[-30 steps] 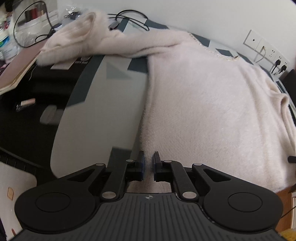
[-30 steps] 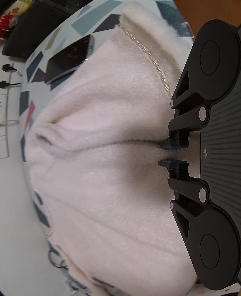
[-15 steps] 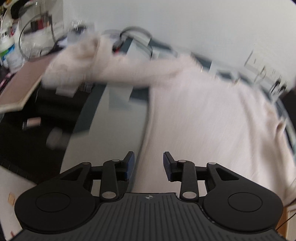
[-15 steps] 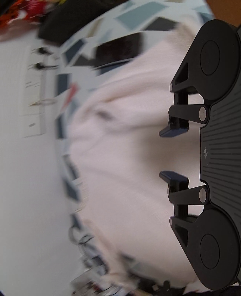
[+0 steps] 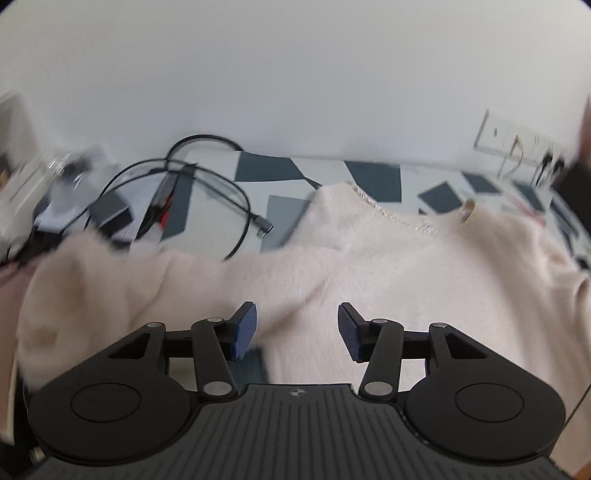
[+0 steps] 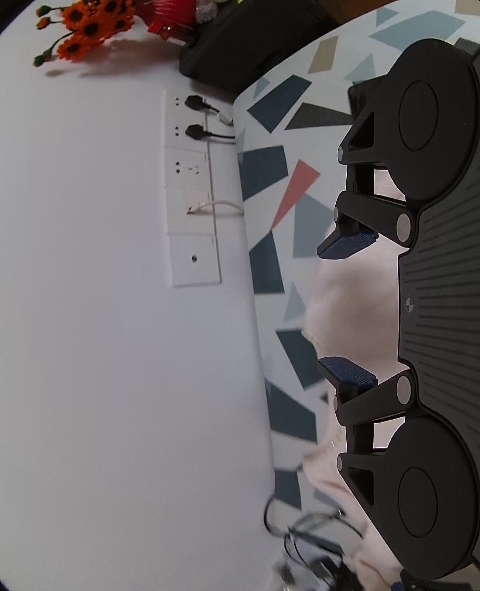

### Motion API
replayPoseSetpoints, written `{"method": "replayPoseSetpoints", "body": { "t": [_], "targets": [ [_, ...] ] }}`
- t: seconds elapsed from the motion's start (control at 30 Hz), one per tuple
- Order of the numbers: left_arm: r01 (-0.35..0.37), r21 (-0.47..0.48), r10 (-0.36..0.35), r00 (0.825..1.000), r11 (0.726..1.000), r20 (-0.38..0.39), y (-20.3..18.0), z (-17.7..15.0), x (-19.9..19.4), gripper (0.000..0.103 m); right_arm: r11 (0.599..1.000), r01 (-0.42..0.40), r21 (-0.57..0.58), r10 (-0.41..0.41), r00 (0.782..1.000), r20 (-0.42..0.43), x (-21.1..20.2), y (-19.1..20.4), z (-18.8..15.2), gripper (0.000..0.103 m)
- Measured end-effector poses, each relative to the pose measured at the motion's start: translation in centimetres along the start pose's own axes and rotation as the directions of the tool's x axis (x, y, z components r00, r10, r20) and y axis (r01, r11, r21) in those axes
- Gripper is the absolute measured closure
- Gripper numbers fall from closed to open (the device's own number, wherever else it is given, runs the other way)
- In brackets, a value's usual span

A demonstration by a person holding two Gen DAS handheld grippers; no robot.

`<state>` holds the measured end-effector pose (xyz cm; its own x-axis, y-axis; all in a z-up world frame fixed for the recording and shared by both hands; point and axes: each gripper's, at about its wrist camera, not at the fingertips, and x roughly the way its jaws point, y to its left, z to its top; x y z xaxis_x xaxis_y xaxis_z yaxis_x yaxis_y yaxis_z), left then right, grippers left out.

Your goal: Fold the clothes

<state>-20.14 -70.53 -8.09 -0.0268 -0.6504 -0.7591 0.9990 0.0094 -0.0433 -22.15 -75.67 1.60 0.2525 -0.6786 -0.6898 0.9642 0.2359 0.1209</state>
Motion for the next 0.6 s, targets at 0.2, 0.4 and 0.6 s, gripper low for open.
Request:
{"method": "replayPoseSetpoints", "body": {
  "t": [0.2,0.4,0.6],
  "targets": [
    [-0.084,0.142,0.093,0.994,0.986,-0.058,-0.8,0.6,4.9,0.052,0.998,0.054,-0.029,-0.056,0.994,-0.091,7.5,-0.7,-1.4,0.047],
    [-0.182,0.207,0.203,0.976,0.961,-0.085,-0.2,1.8,7.7,0.048,0.983,0.100,-0.151,-0.116,0.988,-0.100,16.5,0.1,-1.6,0.037],
    [-0.229,0.179,0.253,0.959,0.957,-0.128,1.1,3.0,9.9,0.048,0.965,0.072,-0.253,-0.112,0.983,-0.145,23.1,1.0,-2.0,0.034]
  ]
}}
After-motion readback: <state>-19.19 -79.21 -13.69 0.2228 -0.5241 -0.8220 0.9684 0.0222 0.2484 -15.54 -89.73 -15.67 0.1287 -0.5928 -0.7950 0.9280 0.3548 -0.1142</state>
